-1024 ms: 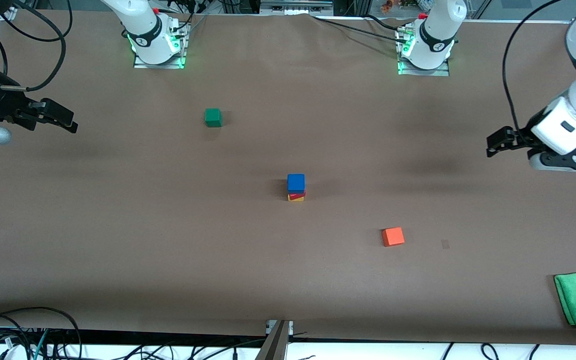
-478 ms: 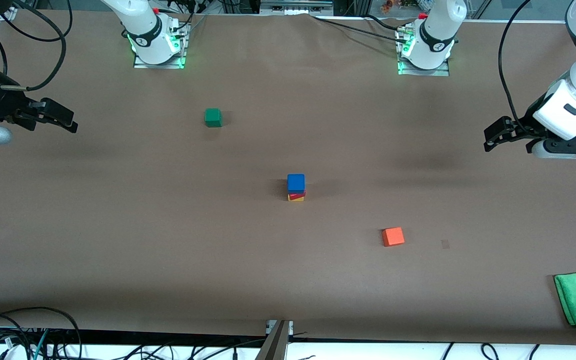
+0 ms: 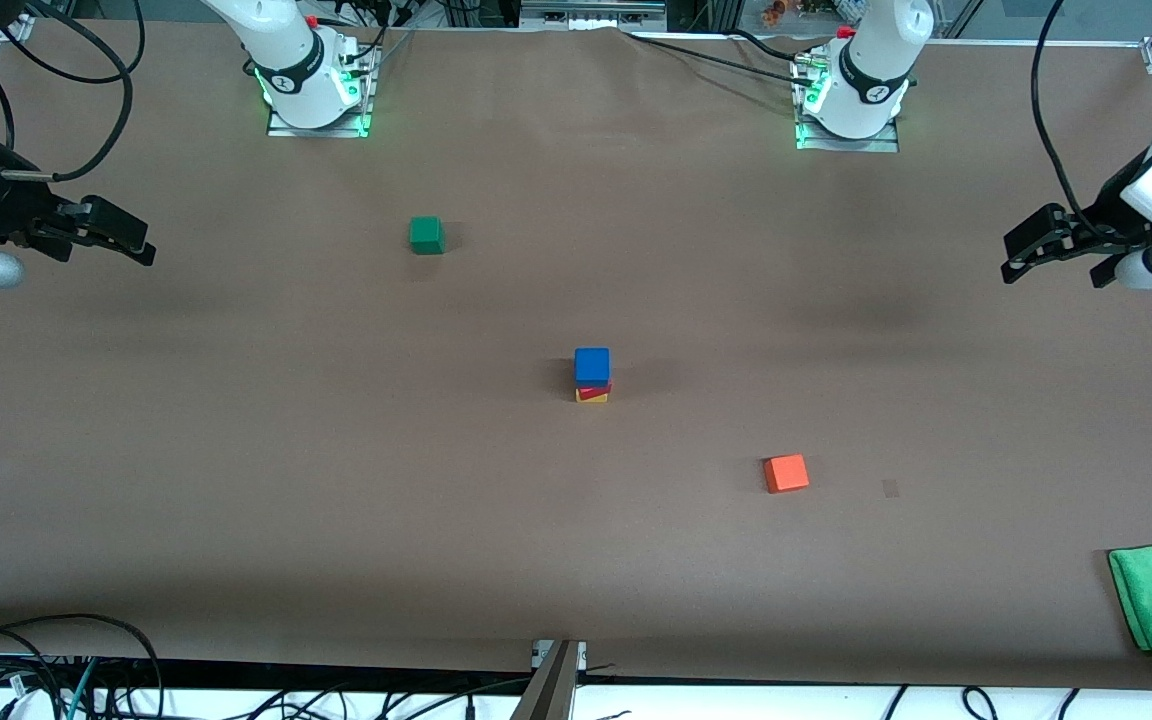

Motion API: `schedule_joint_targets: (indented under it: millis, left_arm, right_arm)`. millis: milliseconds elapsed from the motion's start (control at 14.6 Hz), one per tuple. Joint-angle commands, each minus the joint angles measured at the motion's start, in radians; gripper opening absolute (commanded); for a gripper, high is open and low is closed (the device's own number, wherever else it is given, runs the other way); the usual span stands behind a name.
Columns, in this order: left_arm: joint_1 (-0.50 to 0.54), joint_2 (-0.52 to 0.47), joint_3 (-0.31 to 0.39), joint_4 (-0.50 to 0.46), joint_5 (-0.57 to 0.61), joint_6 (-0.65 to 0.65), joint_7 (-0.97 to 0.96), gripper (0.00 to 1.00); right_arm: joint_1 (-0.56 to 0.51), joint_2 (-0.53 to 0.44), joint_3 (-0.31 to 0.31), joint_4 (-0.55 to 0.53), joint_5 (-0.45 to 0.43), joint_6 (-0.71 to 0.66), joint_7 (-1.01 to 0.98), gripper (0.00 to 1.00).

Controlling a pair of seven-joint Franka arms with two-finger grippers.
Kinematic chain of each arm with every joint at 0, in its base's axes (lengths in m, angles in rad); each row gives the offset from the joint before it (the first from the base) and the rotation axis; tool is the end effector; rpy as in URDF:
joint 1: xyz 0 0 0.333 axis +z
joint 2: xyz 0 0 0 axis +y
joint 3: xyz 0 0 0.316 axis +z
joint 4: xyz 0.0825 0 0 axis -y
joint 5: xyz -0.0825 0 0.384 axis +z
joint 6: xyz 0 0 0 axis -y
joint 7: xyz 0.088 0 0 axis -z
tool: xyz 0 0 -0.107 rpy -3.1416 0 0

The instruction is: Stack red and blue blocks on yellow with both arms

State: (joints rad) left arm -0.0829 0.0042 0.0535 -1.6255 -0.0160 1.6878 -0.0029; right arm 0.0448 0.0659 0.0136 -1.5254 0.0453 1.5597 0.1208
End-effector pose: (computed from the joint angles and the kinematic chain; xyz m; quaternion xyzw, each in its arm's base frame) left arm 0.5658 -0.0182 0.6067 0.9995 -0.0125 0.0289 0.0083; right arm 0.5721 0.0381 0.6079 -0.9991 0.0313 0.0178 0.0216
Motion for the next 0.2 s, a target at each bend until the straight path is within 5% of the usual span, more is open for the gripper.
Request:
schedule_joint_targets:
  millis: [0,137]
  left_arm:
    - [-0.004,-0.009,0.020,0.036,-0.024,-0.031,0.028,1.00]
    - [-0.006,-0.009,0.025,0.039,-0.021,-0.039,0.023,1.00]
  right_arm:
    - [-0.006,-0.012,0.009,-0.007,-0.012,-0.004,-0.010,1.00]
    - [-0.006,-0.012,0.009,-0.007,-0.012,-0.004,-0.010,1.00]
